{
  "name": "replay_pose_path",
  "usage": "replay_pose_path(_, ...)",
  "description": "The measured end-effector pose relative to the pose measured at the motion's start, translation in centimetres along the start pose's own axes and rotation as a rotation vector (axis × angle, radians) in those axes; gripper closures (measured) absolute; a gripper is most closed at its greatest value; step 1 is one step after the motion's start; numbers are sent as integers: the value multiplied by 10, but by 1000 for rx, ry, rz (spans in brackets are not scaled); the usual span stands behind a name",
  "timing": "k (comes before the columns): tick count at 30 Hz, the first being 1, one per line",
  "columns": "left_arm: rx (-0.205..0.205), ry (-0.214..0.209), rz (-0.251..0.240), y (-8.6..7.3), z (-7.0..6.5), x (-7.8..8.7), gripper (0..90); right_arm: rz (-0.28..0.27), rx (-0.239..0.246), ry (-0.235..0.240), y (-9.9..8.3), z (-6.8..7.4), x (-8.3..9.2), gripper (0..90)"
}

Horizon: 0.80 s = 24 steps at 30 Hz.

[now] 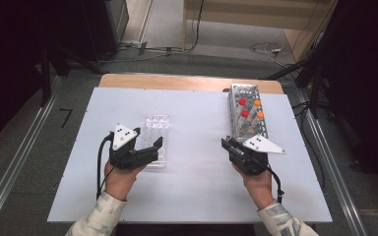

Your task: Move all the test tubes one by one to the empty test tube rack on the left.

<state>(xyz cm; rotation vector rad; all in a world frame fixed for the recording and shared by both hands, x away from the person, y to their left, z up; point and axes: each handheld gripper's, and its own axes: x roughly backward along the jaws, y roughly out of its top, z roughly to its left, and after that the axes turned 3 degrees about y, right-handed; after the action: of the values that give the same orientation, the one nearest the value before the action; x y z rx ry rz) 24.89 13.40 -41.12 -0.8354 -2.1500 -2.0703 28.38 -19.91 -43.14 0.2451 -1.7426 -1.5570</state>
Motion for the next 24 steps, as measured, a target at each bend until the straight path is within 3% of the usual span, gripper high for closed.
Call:
replay_pose_path(5,-20,-40,3,2,-12,2,209,24,34,50,-6,18,-10,737)
replay_pose_path(14,-78,-164,13,1,-46,3,265,58,91,120,-12,49,-27,737)
replay_pose_path(24,-121,-226,54,-5,-66,-9,436,65,128,183,-11,74,-33,737)
